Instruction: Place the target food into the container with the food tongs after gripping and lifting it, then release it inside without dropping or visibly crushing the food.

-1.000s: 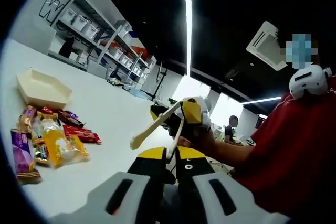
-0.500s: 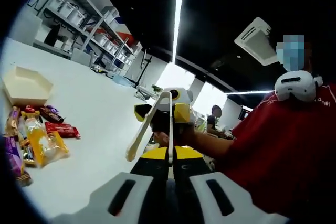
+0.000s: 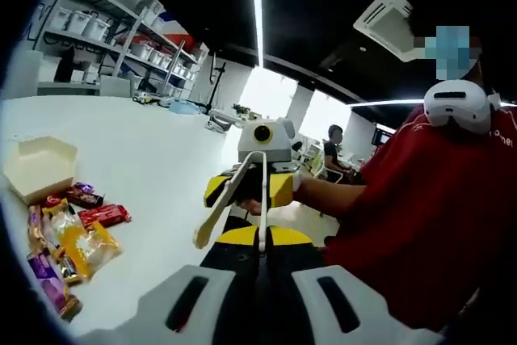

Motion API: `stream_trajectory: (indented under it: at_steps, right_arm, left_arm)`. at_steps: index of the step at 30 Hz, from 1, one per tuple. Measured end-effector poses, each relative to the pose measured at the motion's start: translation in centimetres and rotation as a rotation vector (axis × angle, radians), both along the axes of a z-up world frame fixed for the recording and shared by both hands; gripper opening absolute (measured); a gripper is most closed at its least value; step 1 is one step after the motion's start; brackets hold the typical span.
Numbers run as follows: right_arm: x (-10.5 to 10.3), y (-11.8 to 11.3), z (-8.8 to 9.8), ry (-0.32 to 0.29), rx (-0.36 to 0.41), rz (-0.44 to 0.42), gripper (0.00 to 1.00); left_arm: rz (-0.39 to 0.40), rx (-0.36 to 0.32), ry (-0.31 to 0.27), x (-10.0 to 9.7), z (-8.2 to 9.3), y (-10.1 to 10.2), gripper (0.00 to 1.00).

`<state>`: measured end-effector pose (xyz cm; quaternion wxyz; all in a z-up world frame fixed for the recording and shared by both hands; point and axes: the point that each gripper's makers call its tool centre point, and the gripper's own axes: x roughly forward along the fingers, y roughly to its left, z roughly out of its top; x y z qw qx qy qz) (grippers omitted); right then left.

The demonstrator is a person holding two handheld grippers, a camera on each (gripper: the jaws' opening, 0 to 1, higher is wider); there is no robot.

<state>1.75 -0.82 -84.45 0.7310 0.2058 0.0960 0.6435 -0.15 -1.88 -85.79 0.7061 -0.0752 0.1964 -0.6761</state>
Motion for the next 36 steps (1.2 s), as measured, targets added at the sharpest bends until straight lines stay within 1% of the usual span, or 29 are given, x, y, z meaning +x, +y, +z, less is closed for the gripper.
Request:
stream_trajectory:
  at_steps: [6,10,13,16,18,19,20,22,23,27,33,36]
  right_arm:
    - [-0.2,0.3,-0.2,0.002,-0.013,0.016,0.25]
    - [-0.2,0.2,-0.2,0.005,-0.013,0.018,0.25]
    - [-0.1,0.1,-0.5,0.024,-0.021,0.021,0.25]
    - [-0.2,0.2,-0.6,0.025,-0.025,0.022,0.25]
    - [-0.3,0.2,-0.5,0.033,-0.016,0.024,0.25]
    - [-0.3,0.1,-0.4,0.037,-0.005,0.026,0.25]
    - [-0.2,0.2,0.0,0.046,0.021,0.020,0.25]
    - [-0.2,0.2,0.0,0.047,0.023,0.021,0.25]
    - [-0.1,0.2,0.2,0.048,0.033,0.018,0.25]
    - [-0.1,0.4,0.1,0.055,0.023,0.021,0.25]
    - [-0.2,0.4,0.4,0.055,0.028,0.022,0.25]
    - [-0.2,0.4,0.4,0.082,0.034,0.029,0.26]
  left_arm:
    - [-0.009,-0.014,-0.002,-0.1,0.0,-0.8,0.01]
    - [0.006,-0.061,0.022,-0.1,0.1,-1.3,0.01]
    - [0.012,-0.074,0.032,-0.1,-0.1,-1.3,0.01]
    - [0.017,-0.082,0.039,-0.1,-0.2,-1.3,0.01]
    - [0.019,-0.096,0.042,-0.3,0.0,-1.3,0.01]
    - [0.023,-0.114,0.055,-0.3,0.1,-1.3,0.01]
    - [0.022,-0.117,0.058,-0.3,0.0,-1.3,0.01]
    - [0.025,-0.134,0.061,-0.3,0.2,-1.3,0.01]
    - [0.026,-0.138,0.065,-0.3,0.2,-1.3,0.01]
    - [0.029,-0.136,0.068,-0.4,0.0,-1.4,0.01]
    - [0.024,-0.142,0.053,-0.4,0.3,-1.6,0.01]
    - [0.022,-0.151,0.052,-0.5,0.6,-1.6,0.01]
